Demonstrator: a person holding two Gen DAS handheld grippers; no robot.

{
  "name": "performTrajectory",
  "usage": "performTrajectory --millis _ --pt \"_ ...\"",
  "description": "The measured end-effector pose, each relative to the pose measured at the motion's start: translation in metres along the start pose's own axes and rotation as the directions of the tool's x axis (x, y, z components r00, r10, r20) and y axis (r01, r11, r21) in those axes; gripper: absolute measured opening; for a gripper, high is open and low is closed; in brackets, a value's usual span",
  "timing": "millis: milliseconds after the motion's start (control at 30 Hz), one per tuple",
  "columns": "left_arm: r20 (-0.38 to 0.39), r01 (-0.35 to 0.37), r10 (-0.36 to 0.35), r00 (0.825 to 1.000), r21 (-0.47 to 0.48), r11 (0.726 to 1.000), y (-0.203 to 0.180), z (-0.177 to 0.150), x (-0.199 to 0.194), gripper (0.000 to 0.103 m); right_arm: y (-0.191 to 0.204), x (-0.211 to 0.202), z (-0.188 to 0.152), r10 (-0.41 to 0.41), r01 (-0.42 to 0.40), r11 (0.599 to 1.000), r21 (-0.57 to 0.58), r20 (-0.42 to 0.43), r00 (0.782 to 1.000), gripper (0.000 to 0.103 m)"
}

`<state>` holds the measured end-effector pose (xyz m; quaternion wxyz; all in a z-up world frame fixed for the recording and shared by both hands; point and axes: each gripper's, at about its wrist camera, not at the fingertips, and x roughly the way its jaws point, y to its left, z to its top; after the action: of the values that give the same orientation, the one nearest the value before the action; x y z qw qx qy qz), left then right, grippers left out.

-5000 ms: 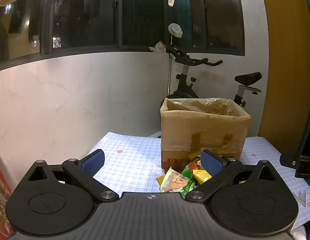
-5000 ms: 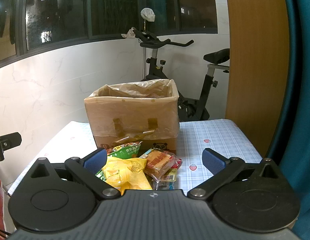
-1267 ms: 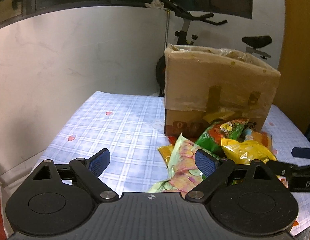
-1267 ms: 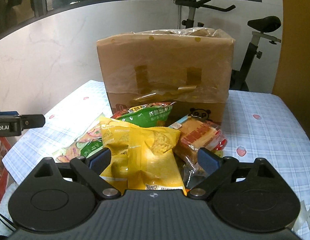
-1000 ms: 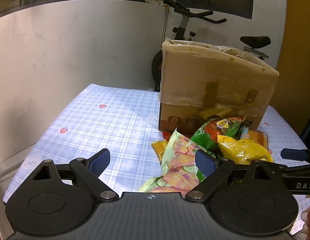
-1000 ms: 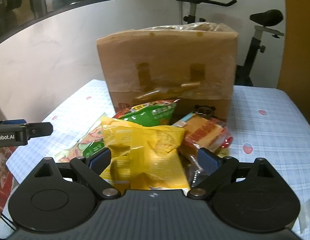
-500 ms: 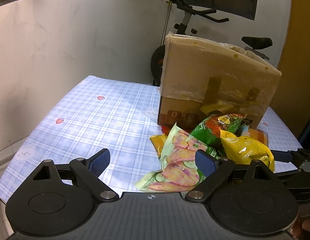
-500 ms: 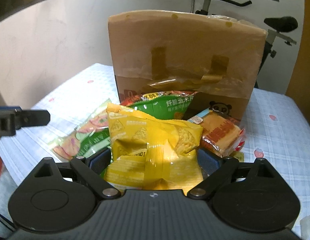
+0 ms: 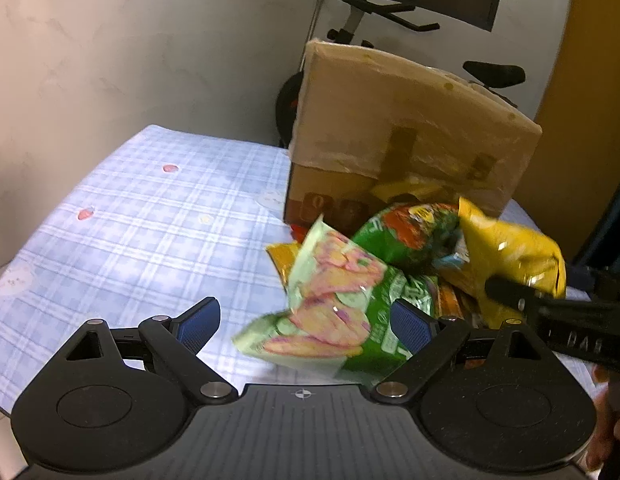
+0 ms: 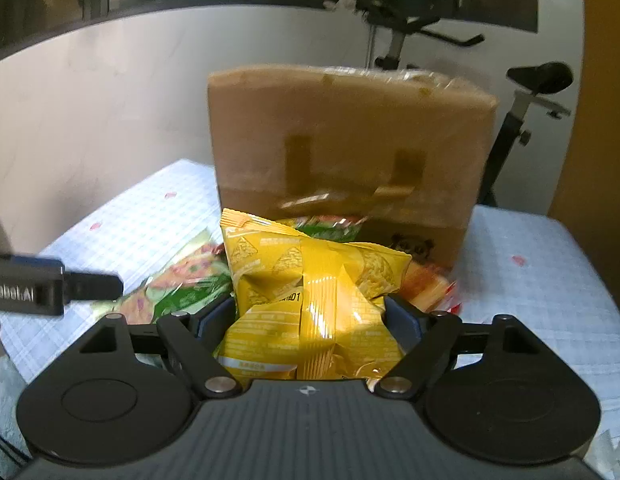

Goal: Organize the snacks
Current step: 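Grasp the yellow chip bag with the right gripper while the left grasps the green-pink chip bag, then lift both held chip bags up and carry them over the cardboard box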

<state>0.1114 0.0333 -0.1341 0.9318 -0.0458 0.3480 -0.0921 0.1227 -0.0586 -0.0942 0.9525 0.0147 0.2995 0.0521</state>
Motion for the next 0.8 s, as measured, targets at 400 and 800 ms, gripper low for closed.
performTrajectory --millis 400,800 --pt "-0.13 0.058 -0.072 0.989 -0.106 0.993 0.004 -0.013 0.017 0.089 -0.006 -0.012 -0.008 -0.023 0.022 1.0 0.008 0.042 0.999 0.083" --pt "-0.191 0.09 -0.164 0.968 -0.346 0.934 0.009 -0.01 0.063 0.09 -0.022 -0.012 -0.014 -0.066 0.063 0.997 0.045 0.059 0.996 0.083"
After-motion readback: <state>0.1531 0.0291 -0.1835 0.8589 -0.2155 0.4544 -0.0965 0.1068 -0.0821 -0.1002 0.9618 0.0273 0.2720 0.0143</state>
